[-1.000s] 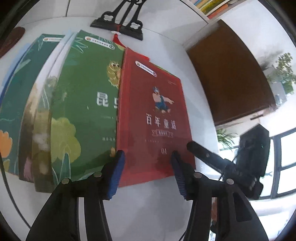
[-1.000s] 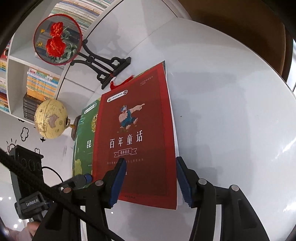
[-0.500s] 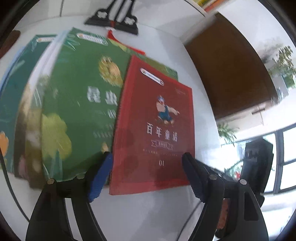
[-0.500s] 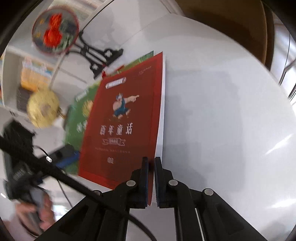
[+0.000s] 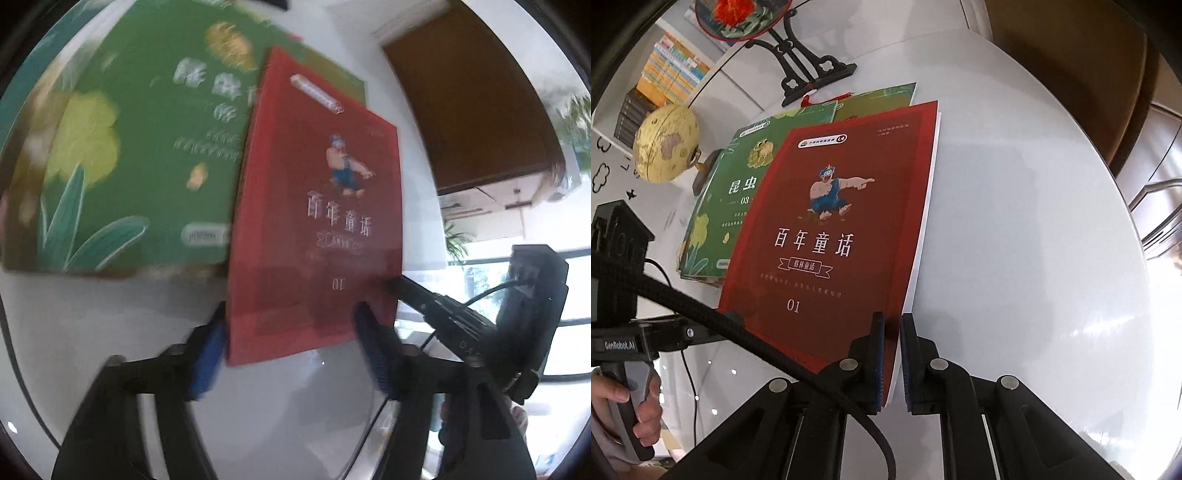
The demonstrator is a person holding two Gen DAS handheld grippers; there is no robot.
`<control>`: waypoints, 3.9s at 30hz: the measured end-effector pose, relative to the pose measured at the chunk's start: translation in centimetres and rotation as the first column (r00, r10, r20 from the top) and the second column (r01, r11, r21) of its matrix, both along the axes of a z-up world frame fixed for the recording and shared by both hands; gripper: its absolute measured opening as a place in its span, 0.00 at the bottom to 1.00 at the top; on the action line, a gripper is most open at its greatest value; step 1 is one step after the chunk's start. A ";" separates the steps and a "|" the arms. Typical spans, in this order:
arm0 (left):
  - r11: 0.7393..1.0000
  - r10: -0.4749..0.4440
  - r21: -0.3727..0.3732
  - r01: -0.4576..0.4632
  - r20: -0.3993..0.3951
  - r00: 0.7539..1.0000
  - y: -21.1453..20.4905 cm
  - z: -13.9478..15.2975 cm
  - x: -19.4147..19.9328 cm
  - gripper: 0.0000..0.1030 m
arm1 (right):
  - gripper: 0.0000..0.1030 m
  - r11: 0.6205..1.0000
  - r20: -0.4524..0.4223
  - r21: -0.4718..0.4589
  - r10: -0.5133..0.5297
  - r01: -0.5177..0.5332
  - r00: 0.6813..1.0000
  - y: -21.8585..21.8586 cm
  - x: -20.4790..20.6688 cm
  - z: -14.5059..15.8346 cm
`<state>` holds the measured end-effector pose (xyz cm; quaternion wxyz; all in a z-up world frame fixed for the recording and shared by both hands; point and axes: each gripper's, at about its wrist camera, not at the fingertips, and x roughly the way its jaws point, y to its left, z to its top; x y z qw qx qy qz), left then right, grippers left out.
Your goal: Organize books
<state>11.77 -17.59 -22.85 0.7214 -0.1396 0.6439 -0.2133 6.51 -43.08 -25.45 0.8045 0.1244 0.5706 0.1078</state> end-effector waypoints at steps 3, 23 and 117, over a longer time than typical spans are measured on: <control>0.993 -0.090 0.081 0.083 0.097 0.991 -1.2 1.6 -0.6 0.35 | 0.07 0.998 0.001 0.039 -0.041 0.041 0.999 -0.5 -0.1 -0.2; 0.978 -0.184 0.131 0.162 0.182 0.966 -3.0 2.4 2.1 0.12 | 0.10 0.991 0.021 0.105 -0.083 0.080 0.996 -0.8 0.0 -0.7; 0.821 0.482 0.262 -0.508 0.160 0.862 51.2 0.4 -8.6 0.33 | 0.53 0.961 -0.061 0.043 0.274 -0.272 0.960 51.6 3.9 -1.0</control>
